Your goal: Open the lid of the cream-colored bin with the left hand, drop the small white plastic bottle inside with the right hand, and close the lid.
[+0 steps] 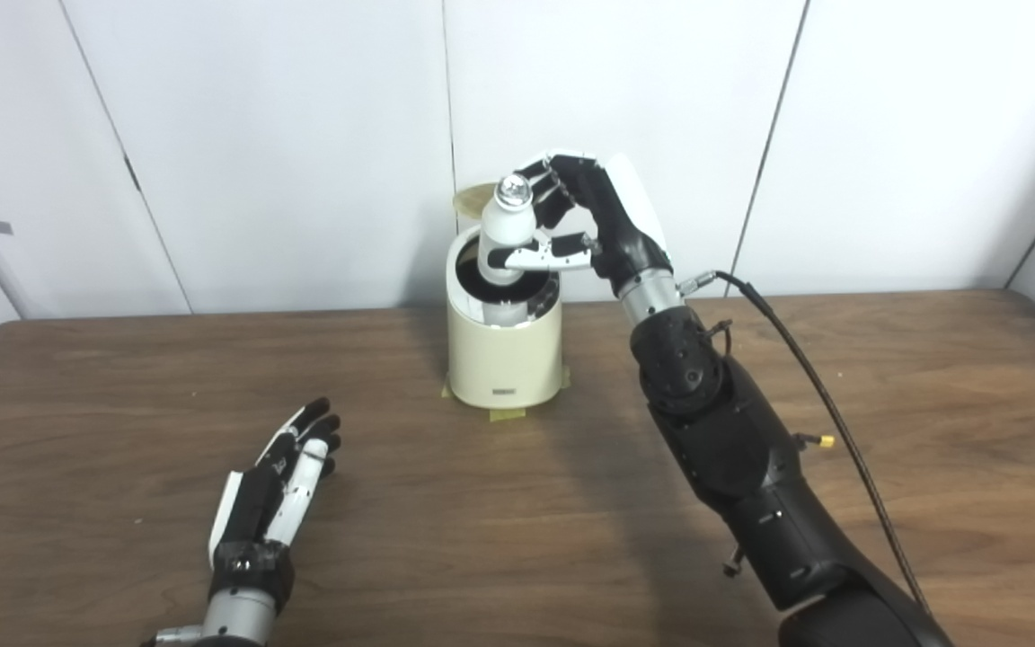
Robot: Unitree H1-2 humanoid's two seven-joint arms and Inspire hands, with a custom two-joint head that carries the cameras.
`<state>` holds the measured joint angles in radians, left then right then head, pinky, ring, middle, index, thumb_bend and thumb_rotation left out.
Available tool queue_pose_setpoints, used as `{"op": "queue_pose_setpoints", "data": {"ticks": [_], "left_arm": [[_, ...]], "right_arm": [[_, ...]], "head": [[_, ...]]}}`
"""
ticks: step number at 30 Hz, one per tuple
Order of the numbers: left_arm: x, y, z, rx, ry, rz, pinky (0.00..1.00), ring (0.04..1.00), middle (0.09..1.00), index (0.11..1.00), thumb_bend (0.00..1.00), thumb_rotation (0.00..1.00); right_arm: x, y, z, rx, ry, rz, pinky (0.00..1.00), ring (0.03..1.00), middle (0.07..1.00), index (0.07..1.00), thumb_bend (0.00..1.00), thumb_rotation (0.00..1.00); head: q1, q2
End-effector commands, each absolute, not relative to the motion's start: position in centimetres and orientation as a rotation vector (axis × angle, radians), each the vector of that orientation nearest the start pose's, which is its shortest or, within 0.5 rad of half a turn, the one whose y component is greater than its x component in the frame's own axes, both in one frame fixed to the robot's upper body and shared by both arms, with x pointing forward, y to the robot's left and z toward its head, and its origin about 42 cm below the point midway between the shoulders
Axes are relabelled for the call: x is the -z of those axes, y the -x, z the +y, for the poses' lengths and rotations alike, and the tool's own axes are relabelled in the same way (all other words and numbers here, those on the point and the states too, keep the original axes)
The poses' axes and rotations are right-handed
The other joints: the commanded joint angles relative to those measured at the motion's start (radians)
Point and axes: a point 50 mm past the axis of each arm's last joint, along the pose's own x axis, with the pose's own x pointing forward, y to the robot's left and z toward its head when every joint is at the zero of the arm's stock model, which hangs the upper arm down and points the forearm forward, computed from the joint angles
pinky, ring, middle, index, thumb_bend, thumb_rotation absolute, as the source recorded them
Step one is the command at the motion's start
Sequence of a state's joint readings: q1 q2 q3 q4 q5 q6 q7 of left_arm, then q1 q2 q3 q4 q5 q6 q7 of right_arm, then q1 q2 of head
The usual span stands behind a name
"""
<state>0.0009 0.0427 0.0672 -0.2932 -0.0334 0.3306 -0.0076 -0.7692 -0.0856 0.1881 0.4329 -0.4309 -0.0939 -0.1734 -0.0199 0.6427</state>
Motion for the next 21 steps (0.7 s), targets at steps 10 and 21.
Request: {"op": "queue_pose_setpoints", "data": {"ticks": [10,21], "left_arm": [[-16.70,-28.03,24.05,-0.052,-0.009,-0.035,0.89,0.880,0.879,0.920,0.38,0.66],[-16.36,-28.03,24.01,-0.050,0.004,-0.045,0.90,0.890,0.888,0.997,0.38,0.60]], "right_arm": [[-29.68,-48.74,-12.34,-0.069,0.678,-0.607,0.62,0.686,0.697,0.634,0.92,0.15],[-29.69,-48.66,-12.49,-0.041,0.680,-0.624,0.63,0.690,0.677,0.597,0.90,0.13]], "head": [[-0.003,-0.002],[0.000,-0.005]]}}
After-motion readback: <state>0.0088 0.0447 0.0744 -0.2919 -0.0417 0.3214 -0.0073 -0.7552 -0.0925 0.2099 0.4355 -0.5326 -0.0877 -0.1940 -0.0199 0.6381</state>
